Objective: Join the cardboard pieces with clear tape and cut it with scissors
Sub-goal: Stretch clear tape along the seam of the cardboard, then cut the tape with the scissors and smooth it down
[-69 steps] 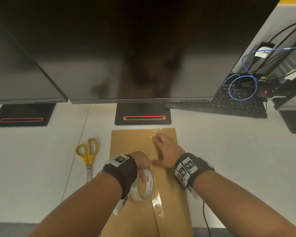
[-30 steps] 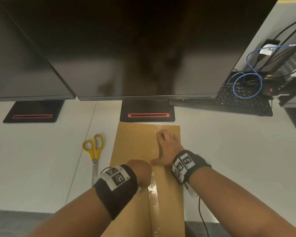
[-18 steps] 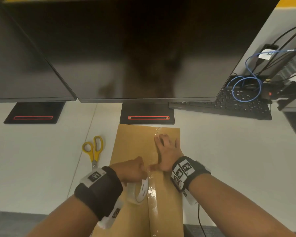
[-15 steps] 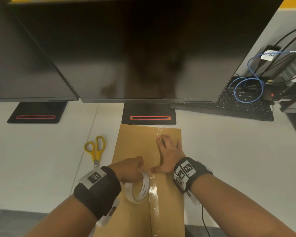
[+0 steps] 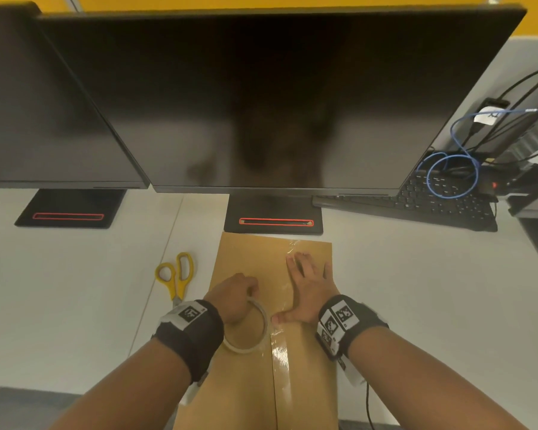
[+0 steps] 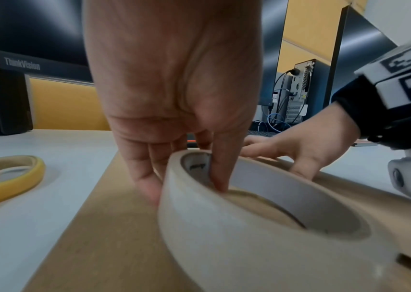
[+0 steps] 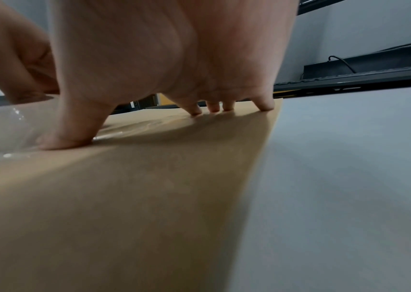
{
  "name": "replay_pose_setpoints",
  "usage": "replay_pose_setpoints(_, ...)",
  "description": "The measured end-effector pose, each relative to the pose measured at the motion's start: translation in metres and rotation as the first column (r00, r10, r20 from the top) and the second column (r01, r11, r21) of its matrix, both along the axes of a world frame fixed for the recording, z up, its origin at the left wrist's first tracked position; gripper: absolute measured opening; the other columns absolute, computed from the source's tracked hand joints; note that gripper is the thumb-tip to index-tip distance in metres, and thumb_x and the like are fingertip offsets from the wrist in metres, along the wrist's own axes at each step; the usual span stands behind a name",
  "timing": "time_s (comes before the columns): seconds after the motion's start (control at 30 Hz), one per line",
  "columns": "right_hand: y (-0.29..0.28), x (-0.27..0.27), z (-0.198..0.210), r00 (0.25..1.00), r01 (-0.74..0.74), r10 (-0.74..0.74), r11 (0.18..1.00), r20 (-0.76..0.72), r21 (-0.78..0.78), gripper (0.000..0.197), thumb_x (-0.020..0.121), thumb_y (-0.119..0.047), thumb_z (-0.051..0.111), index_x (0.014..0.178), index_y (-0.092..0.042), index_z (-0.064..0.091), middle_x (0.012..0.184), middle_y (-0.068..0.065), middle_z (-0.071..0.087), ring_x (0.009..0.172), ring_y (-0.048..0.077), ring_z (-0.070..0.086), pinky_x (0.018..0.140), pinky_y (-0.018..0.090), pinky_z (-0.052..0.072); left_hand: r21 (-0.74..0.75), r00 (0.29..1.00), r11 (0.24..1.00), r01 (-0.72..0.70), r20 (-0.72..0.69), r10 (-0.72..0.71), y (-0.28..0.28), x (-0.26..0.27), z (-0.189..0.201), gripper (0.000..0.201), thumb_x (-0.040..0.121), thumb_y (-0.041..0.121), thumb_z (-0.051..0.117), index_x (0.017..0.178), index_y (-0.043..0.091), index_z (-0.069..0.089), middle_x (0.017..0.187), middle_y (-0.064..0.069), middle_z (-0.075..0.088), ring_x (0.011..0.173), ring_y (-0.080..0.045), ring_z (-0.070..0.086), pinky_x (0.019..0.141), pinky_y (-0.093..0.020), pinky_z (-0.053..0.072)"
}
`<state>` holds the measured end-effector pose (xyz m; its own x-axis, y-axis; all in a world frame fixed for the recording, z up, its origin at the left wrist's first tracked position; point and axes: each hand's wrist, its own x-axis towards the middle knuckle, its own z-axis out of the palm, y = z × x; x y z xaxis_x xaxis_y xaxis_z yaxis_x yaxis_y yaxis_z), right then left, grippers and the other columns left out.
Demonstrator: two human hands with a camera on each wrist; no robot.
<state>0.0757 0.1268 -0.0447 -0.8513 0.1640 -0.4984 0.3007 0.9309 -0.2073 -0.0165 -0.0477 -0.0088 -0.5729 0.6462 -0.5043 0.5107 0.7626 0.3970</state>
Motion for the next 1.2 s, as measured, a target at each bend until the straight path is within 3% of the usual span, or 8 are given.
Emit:
replay_pose_setpoints(0.1, 0.000, 0.001, -0.001, 1.000, -0.002, 0.002, 1.000, -0.007, 0.001, 0.135, 0.056, -0.087, 0.055, 0.151, -0.023, -0.016, 0.160, 0.002, -0.017, 0.147, 0.023, -0.020, 0.116, 0.057, -0.011, 0.001, 0.994, 0.999, 0.032, -0.102, -0.032, 0.002, 0.001, -0.004, 0.017, 0.086, 0.013, 0.052, 0.095, 0.023, 0.062, 0.108, 0.000, 0.052, 0.101, -0.021, 0.052, 0.088, -0.033, 0.047)
replay_pose_setpoints(0.2, 0.001, 0.001, -0.002, 1.000, -0.012, 0.012, 1.000, -0.011, 0.007, 0.135, 0.056, -0.089, 0.053, 0.151, -0.022, -0.017, 0.160, 0.002, -0.018, 0.147, 0.023, -0.020, 0.116, 0.056, -0.012, -0.016, 1.000, 1.000, 0.000, -0.029, -0.001, -0.002, -0.001, -0.001, 0.022, 0.080, 0.019, 0.056, 0.099, 0.028, 0.061, 0.108, 0.004, 0.049, 0.103, -0.018, 0.049, 0.089, -0.032, 0.046)
replay_pose_setpoints(0.3, 0.001, 0.001, -0.002, 1.000, -0.012, 0.012, 1.000, -0.009, 0.010, 0.135, 0.055, -0.089, 0.052, 0.151, -0.023, -0.017, 0.160, 0.002, -0.018, 0.147, 0.023, -0.020, 0.115, 0.056, -0.012, 0.108, 0.965, 0.962, -0.252, 0.100, 0.241, -0.014, -0.014, 0.009, 0.015, 0.078, 0.024, 0.056, 0.091, 0.030, 0.059, 0.103, 0.006, 0.054, 0.099, -0.017, 0.055, 0.091, -0.035, 0.047)
replay_pose_setpoints(0.4, 0.001, -0.001, 0.000, 1.000, -0.010, 0.010, 1.000, -0.015, 0.017, 0.136, 0.054, -0.089, 0.053, 0.151, -0.023, -0.015, 0.161, 0.002, -0.014, 0.147, 0.023, -0.017, 0.115, 0.057, -0.011, 0.167, 0.871, 0.868, -0.468, -0.076, 0.485, -0.030, -0.037, 0.011, 0.016, 0.087, 0.023, 0.049, 0.098, 0.020, 0.060, 0.108, -0.005, 0.057, 0.097, -0.025, 0.059, 0.086, -0.035, 0.049)
replay_pose_setpoints(0.5, 0.001, -0.002, 0.002, 1.000, -0.005, 0.005, 1.000, -0.010, 0.020, 0.137, 0.053, -0.088, 0.055, 0.152, -0.023, -0.013, 0.161, 0.002, -0.011, 0.147, 0.024, -0.016, 0.115, 0.058, -0.010, -0.032, 0.850, 0.892, -0.451, -0.320, 0.418, -0.043, -0.054, 0.005, 0.032, 0.088, 0.026, 0.050, 0.118, 0.017, 0.053, 0.119, -0.010, 0.050, 0.109, -0.029, 0.052, 0.090, -0.036, 0.046)
replay_pose_setpoints(0.7, 0.001, -0.005, 0.005, 1.000, 0.007, -0.007, 1.000, -0.016, 0.015, 0.133, 0.054, -0.087, 0.055, 0.153, -0.022, -0.006, 0.160, 0.002, -0.005, 0.148, 0.023, -0.011, 0.117, 0.058, -0.005, -0.136, 0.805, 0.818, -0.559, -0.328, 0.495, -0.050, -0.064, -0.010, 0.051, 0.084, 0.028, 0.053, 0.129, 0.014, 0.034, 0.127, -0.011, 0.042, 0.117, -0.031, 0.042, 0.093, -0.041, 0.044)
replay_pose_setpoints(1.0, 0.001, -0.005, 0.003, 0.999, 0.012, -0.012, 1.000, -0.033, 0.020, 0.130, 0.057, -0.086, 0.053, 0.152, -0.022, -0.007, 0.160, 0.000, -0.006, 0.148, 0.023, -0.010, 0.117, 0.057, -0.003, -0.096, 0.802, 0.842, -0.530, -0.378, 0.462, -0.050, -0.065, -0.005, 0.054, 0.082, 0.033, 0.058, 0.128, 0.017, 0.034, 0.121, -0.007, 0.053, 0.112, -0.028, 0.047, 0.094, -0.040, 0.037)
replay_pose_setpoints(1.2, 0.005, -0.006, 0.005, 0.998, -0.012, 0.014, 1.000, -0.063, 0.025, 0.119, 0.064, -0.082, 0.052, 0.153, -0.021, -0.001, 0.159, 0.004, 0.002, 0.148, 0.023, -0.005, 0.118, 0.055, -0.001, 0.098, 0.810, 0.870, -0.484, -0.325, 0.488, -0.043, -0.057, 0.026, 0.062, 0.084, 0.037, 0.060, 0.138, 0.018, 0.035, 0.130, -0.010, 0.048, 0.113, -0.030, 0.050, 0.094, -0.041, 0.044)
